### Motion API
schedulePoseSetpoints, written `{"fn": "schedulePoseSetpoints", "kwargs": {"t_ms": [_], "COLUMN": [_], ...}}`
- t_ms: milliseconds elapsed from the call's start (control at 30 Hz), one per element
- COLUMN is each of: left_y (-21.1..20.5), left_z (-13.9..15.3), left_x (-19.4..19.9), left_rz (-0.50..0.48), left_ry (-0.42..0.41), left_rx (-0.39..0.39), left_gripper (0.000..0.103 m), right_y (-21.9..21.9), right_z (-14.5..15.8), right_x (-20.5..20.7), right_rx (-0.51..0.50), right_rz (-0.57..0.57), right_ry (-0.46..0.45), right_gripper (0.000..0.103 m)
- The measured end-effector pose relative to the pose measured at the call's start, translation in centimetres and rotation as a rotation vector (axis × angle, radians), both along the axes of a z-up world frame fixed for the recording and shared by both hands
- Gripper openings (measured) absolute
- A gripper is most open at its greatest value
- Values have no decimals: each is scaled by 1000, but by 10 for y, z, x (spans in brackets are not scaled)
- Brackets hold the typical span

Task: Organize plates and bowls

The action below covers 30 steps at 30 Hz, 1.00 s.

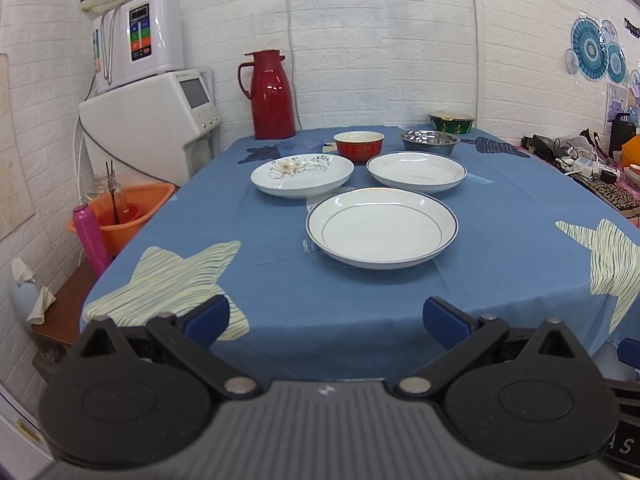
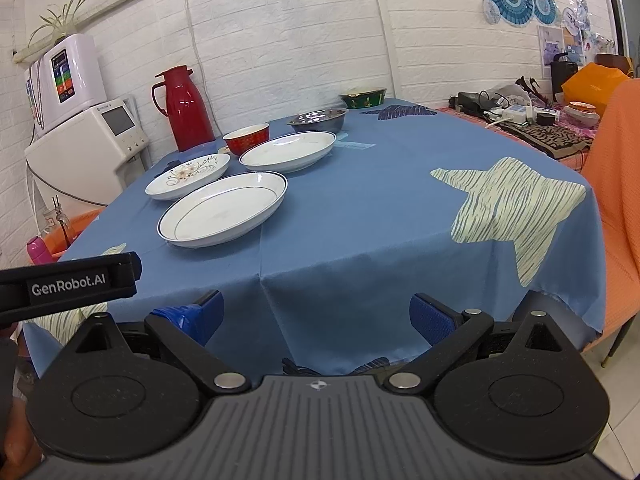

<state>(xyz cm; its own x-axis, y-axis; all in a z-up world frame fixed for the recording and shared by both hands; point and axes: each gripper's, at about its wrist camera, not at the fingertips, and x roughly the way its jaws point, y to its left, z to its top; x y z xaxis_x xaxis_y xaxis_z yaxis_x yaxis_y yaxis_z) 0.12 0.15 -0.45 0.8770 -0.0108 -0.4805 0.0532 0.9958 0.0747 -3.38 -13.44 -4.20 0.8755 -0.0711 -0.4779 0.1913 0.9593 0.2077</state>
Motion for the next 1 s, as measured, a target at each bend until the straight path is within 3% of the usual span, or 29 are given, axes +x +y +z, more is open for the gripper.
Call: {"fn": "schedulePoseSetpoints", "kwargs": {"t_ms": [1000], "left_y": [4], "left_z": [-8], "left_x": [5], "left_rz": [0], "left_ry": [27], "left_rx": [-1], "left_gripper": [103], "right_y": [7], "right_z": [-5], "right_x": [4], "right_rx": [-1], "right_rz": [16], "right_ry": [23], "right_gripper": [87]}}
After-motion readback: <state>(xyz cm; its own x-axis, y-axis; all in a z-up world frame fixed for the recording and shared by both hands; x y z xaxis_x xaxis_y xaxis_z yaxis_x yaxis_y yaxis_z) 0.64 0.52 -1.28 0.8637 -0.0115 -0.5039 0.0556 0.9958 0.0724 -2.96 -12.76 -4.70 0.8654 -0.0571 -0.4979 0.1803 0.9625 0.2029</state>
